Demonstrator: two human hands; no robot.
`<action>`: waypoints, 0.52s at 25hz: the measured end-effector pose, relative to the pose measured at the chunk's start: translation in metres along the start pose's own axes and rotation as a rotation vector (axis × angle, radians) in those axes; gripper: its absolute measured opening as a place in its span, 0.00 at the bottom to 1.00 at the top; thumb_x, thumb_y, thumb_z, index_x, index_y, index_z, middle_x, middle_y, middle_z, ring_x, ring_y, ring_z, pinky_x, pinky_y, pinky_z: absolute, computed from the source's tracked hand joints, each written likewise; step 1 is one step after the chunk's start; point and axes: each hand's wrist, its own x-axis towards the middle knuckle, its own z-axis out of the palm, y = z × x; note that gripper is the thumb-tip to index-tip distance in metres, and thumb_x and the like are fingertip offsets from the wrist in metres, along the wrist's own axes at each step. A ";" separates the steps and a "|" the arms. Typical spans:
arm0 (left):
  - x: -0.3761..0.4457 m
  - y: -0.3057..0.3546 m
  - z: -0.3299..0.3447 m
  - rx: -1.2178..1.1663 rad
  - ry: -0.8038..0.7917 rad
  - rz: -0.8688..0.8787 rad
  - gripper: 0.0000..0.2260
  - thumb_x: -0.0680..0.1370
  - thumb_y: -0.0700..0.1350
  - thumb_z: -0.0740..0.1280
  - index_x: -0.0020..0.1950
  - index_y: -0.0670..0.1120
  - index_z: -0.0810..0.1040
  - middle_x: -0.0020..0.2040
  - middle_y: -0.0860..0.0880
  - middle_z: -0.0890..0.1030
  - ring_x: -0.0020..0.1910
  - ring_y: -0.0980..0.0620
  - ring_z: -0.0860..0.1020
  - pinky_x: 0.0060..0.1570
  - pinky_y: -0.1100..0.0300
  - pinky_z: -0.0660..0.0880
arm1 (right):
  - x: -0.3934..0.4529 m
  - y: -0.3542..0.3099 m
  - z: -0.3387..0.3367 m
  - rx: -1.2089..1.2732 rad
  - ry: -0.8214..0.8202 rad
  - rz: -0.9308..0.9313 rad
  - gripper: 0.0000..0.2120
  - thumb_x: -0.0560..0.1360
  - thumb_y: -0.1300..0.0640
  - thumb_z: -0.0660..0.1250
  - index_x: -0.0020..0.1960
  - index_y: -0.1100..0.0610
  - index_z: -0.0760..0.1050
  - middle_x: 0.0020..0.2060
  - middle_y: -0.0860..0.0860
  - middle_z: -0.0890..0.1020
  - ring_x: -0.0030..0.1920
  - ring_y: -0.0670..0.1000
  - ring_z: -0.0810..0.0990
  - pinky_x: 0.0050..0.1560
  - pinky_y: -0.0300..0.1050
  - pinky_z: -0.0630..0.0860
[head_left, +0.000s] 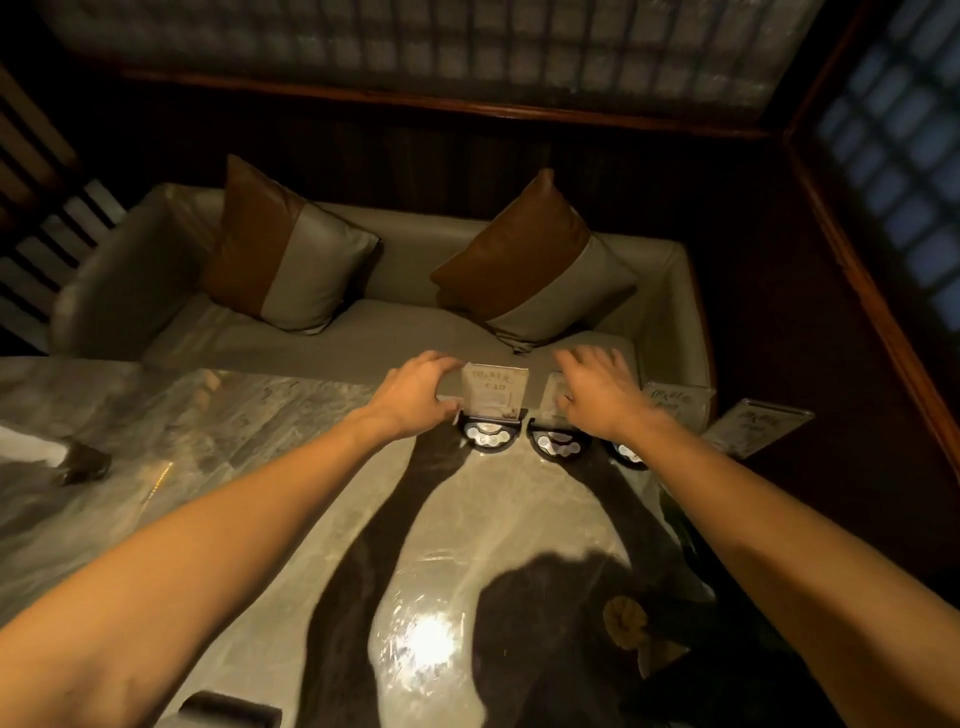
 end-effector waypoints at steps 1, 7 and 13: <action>-0.016 -0.006 -0.007 -0.018 0.004 0.006 0.29 0.78 0.54 0.70 0.77 0.50 0.68 0.76 0.46 0.69 0.75 0.45 0.68 0.73 0.42 0.67 | -0.003 -0.013 -0.005 0.014 0.017 -0.009 0.31 0.79 0.50 0.66 0.78 0.54 0.59 0.75 0.59 0.65 0.77 0.61 0.58 0.77 0.64 0.52; -0.132 -0.057 -0.035 -0.165 0.133 -0.021 0.30 0.78 0.62 0.68 0.77 0.53 0.66 0.77 0.49 0.68 0.76 0.49 0.67 0.74 0.48 0.66 | -0.048 -0.126 -0.019 0.154 0.094 -0.086 0.38 0.78 0.42 0.65 0.81 0.52 0.51 0.80 0.57 0.55 0.80 0.59 0.49 0.78 0.63 0.51; -0.246 -0.127 -0.035 -0.232 0.208 -0.102 0.29 0.78 0.60 0.68 0.76 0.51 0.68 0.75 0.49 0.70 0.74 0.50 0.68 0.73 0.52 0.65 | -0.125 -0.249 0.035 0.465 -0.073 -0.113 0.51 0.72 0.33 0.68 0.81 0.45 0.40 0.81 0.52 0.40 0.81 0.56 0.42 0.78 0.58 0.50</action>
